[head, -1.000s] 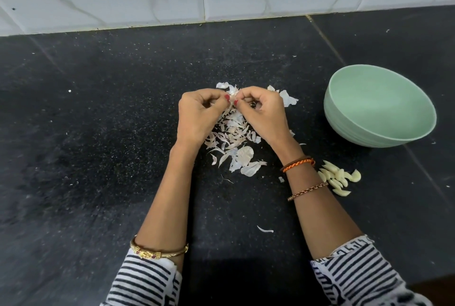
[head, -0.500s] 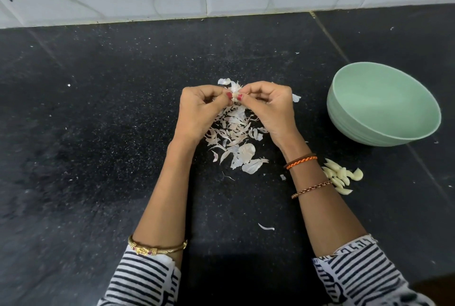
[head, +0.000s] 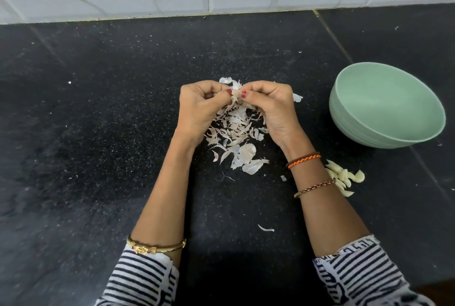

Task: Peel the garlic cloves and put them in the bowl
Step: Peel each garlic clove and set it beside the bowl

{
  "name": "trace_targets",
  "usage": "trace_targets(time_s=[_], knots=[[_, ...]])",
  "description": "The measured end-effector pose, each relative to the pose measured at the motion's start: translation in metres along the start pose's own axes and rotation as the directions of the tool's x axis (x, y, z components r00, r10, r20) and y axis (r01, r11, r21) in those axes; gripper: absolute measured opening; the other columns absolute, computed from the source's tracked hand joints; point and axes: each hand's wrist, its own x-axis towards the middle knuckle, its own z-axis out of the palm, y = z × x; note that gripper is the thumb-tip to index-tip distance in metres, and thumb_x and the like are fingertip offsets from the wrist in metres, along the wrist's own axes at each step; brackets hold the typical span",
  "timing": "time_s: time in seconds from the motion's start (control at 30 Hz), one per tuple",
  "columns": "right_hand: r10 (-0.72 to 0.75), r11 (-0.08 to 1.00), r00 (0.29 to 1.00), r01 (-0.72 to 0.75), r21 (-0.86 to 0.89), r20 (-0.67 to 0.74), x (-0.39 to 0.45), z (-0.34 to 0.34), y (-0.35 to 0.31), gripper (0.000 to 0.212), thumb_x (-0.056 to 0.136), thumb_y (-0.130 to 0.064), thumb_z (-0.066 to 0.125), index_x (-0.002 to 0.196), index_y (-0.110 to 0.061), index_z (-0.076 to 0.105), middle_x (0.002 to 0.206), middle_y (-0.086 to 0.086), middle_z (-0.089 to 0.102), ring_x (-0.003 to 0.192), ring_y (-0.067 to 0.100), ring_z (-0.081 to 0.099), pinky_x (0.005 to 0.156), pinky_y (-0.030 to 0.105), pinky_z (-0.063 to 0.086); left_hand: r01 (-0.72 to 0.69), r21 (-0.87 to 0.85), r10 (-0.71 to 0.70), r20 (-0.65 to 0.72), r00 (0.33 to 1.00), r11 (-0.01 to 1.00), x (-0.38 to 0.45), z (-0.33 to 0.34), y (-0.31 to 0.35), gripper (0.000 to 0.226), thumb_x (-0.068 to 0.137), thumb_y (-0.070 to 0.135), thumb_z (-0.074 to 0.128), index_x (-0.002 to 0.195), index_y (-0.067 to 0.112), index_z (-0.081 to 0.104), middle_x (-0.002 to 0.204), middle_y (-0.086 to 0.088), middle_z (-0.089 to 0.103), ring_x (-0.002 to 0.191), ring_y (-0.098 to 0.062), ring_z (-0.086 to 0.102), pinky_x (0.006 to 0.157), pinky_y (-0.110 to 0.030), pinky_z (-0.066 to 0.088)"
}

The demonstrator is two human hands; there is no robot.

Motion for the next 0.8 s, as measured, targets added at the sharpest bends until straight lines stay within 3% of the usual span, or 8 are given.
trace_targets(time_s=[0.13, 0.23, 0.33, 0.4, 0.5, 0.63, 0.8], knots=[[0.014, 0.985, 1.000, -0.014, 0.170, 0.003, 0.000, 0.002, -0.006, 0.026, 0.078, 0.003, 0.060, 0.064, -0.016, 0.072, 0.063, -0.006, 0.067, 0.062, 0.000, 0.058, 0.063, 0.014, 0.045, -0.012, 0.063, 0.012, 0.011, 1.000, 0.998, -0.001, 0.003, -0.002, 0.017, 0.075, 0.003, 0.064, 0.062, 0.013, 0.066, 0.062, -0.008, 0.060, 0.063, -0.021, 0.047, 0.058, -0.023, 0.042], [0.012, 0.998, 0.994, -0.005, 0.060, -0.112, -0.001, 0.003, -0.007, 0.018, 0.082, 0.007, 0.058, 0.072, -0.006, 0.066, 0.062, -0.009, 0.067, 0.061, -0.003, 0.058, 0.060, 0.010, 0.043, -0.011, 0.072, 0.016, -0.065, 0.998, 0.997, 0.000, -0.001, -0.003, 0.028, 0.082, 0.006, 0.056, 0.055, 0.012, 0.056, 0.050, 0.010, 0.054, 0.053, -0.006, 0.044, 0.054, -0.015, 0.038], [0.014, 0.999, 0.980, -0.020, -0.029, -0.197, -0.001, 0.005, -0.004, 0.012, 0.083, 0.003, 0.061, 0.076, -0.005, 0.066, 0.063, -0.009, 0.067, 0.062, -0.004, 0.059, 0.061, 0.009, 0.044, -0.090, 0.094, 0.098, -0.077, 0.992, 0.991, 0.001, -0.003, -0.004, 0.034, 0.083, 0.023, 0.060, 0.052, 0.012, 0.049, 0.051, 0.004, 0.049, 0.055, -0.011, 0.043, 0.058, -0.019, 0.039], [0.007, 0.997, 0.975, -0.025, -0.078, -0.220, -0.002, 0.009, -0.001, 0.008, 0.081, 0.001, 0.065, 0.078, -0.006, 0.068, 0.068, -0.003, 0.068, 0.067, 0.002, 0.062, 0.064, 0.013, 0.048, -0.151, 0.098, 0.156, -0.042, 0.987, 0.984, 0.000, -0.001, -0.005, 0.022, 0.083, 0.018, 0.066, 0.064, 0.014, 0.055, 0.058, 0.009, 0.056, 0.056, -0.004, 0.048, 0.062, -0.019, 0.042], [-0.030, 0.991, 0.975, 0.000, -0.135, -0.221, -0.002, 0.012, 0.003, 0.008, 0.079, -0.001, 0.069, 0.079, -0.009, 0.069, 0.073, 0.000, 0.068, 0.070, 0.005, 0.064, 0.067, 0.016, 0.050, -0.196, 0.097, 0.197, -0.004, 0.980, 0.976, 0.000, 0.002, -0.006, 0.014, 0.084, 0.007, 0.065, 0.080, 0.019, 0.060, 0.068, 0.016, 0.062, 0.065, 0.004, 0.055, 0.067, -0.015, 0.045], [-0.042, 0.989, 0.987, 0.019, -0.146, -0.156, -0.002, 0.011, 0.003, 0.009, 0.082, -0.001, 0.065, 0.083, -0.009, 0.069, 0.077, -0.002, 0.068, 0.074, 0.004, 0.065, 0.070, 0.016, 0.050, -0.237, 0.151, 0.238, 0.009, 0.971, 0.960, 0.001, 0.000, -0.007, 0.017, 0.086, 0.006, 0.062, 0.081, 0.022, 0.060, 0.070, 0.014, 0.062, 0.067, 0.003, 0.055, 0.069, -0.015, 0.046], [-0.007, 0.995, 0.994, -0.004, -0.102, -0.112, -0.002, 0.010, 0.002, 0.017, 0.088, 0.005, 0.053, 0.099, 0.004, 0.066, 0.066, -0.014, 0.068, 0.067, -0.006, 0.061, 0.062, 0.008, 0.044, -0.266, 0.203, 0.276, -0.022, 0.961, 0.943, 0.003, -0.003, -0.010, 0.014, 0.084, 0.010, 0.063, 0.079, 0.022, 0.060, 0.072, 0.013, 0.062, 0.068, 0.003, 0.057, 0.070, -0.016, 0.045]])
